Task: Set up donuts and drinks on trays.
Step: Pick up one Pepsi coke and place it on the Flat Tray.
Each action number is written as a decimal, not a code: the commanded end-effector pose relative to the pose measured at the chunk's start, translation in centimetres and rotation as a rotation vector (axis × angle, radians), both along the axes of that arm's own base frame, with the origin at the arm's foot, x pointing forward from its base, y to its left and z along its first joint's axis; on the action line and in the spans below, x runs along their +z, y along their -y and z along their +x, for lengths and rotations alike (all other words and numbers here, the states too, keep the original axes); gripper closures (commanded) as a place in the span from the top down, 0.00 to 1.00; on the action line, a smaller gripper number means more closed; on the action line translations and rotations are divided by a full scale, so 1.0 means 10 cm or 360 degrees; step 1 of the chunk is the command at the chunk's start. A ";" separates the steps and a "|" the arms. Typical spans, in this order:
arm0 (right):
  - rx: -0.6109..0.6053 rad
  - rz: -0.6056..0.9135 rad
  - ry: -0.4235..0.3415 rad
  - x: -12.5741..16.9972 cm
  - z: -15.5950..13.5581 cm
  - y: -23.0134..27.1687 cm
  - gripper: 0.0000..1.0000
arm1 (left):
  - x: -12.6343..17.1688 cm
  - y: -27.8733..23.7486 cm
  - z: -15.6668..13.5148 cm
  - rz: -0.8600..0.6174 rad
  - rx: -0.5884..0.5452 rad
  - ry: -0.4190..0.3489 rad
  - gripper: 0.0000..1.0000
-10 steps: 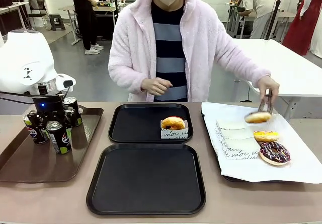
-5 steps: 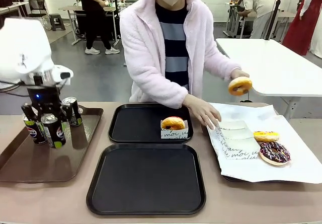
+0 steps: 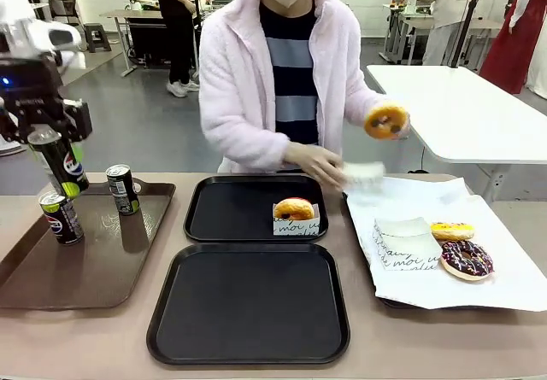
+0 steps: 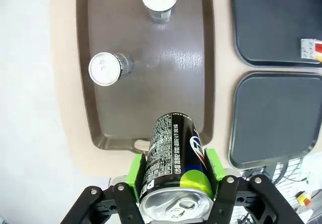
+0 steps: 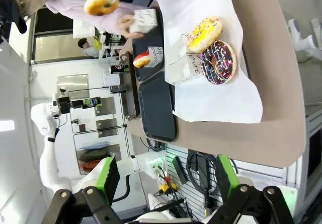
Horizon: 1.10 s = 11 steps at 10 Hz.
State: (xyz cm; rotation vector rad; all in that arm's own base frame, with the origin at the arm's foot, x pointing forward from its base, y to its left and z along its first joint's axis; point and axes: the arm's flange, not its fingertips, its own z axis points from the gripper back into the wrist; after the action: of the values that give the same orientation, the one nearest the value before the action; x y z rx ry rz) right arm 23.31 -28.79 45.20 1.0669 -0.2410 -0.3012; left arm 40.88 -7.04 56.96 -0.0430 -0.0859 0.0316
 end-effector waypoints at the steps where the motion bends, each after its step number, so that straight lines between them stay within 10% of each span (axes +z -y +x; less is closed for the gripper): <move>1: 0.0006 0.0009 0.0006 0.01 -0.01 0.00 1.00 | -0.04 -0.07 0.03 -0.0078 -0.0007 0.0019 0.04; 7: 0.0006 0.0009 0.0006 0.01 -0.01 0.00 1.00 | 0.00 0.00 0.00 0.0000 0.0000 0.0000 0.04; 8: 0.0006 0.0009 0.0006 0.01 -0.01 0.00 1.00 | -0.03 0.00 0.01 -0.0023 -0.0005 -0.0011 0.59; 11: 0.0006 0.0009 0.0006 0.01 -0.01 0.00 1.00 | -0.15 0.70 0.06 0.0027 -0.0212 -0.0046 0.59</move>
State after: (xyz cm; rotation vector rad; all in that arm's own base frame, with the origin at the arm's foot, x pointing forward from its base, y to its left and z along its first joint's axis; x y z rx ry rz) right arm 23.31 -28.78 45.20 1.0669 -0.2409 -0.3011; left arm 40.73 -12.06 55.34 -0.0322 -0.0559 -0.0679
